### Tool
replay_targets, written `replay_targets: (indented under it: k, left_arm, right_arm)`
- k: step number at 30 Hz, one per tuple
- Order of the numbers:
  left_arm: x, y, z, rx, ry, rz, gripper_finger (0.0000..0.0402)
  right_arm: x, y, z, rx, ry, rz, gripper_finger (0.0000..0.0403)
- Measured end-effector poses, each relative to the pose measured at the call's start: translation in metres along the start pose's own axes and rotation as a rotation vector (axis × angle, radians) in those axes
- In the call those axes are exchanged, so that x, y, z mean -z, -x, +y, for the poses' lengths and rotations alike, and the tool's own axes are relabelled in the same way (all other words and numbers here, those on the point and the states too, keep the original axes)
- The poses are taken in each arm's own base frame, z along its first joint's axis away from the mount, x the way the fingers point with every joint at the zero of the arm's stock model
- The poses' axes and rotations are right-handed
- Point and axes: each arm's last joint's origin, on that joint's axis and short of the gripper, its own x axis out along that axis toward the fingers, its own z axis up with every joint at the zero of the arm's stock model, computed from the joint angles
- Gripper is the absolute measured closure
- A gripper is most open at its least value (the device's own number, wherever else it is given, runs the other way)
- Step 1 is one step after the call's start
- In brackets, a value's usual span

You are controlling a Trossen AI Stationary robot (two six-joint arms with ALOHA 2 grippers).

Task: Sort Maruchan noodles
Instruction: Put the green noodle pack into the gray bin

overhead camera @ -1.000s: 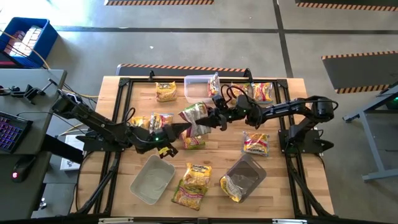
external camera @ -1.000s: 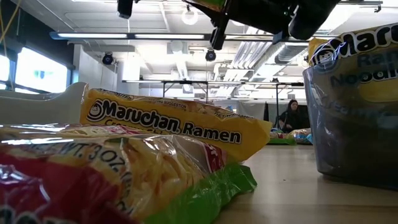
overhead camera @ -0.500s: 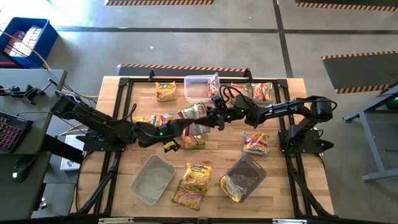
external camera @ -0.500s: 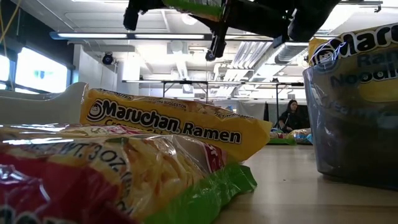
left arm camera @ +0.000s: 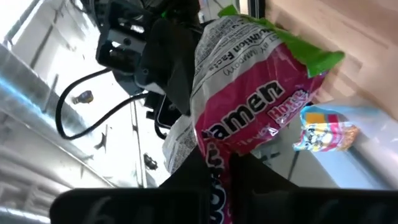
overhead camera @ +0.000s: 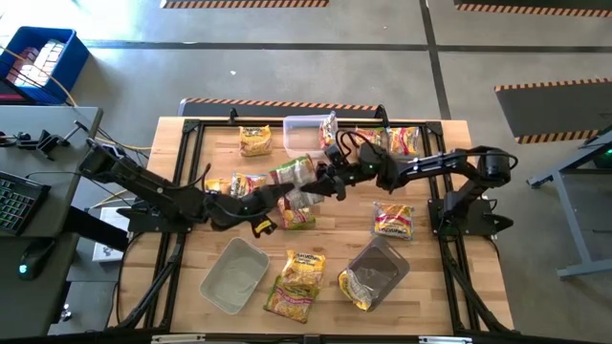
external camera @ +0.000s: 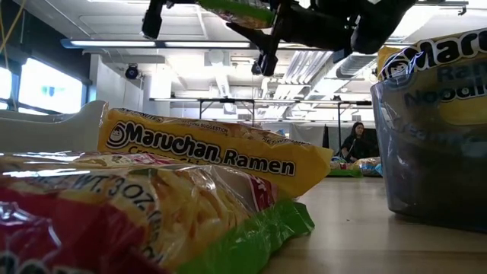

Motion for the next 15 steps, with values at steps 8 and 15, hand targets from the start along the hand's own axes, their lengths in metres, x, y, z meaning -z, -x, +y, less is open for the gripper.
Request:
replay_targets:
  k: [8,15]
  left_arm:
    - [-0.003,0.004,-0.004,0.036,0.161,0.008,0.0398]
    - [-0.003,0.005,-0.01,0.077,0.321,0.006,0.0398]
  right_arm:
    - [-0.023,0.02,0.002,-0.009,0.155,0.009,0.0209]
    - [-0.041,0.059,0.026,0.282,0.451,0.061,0.0247]
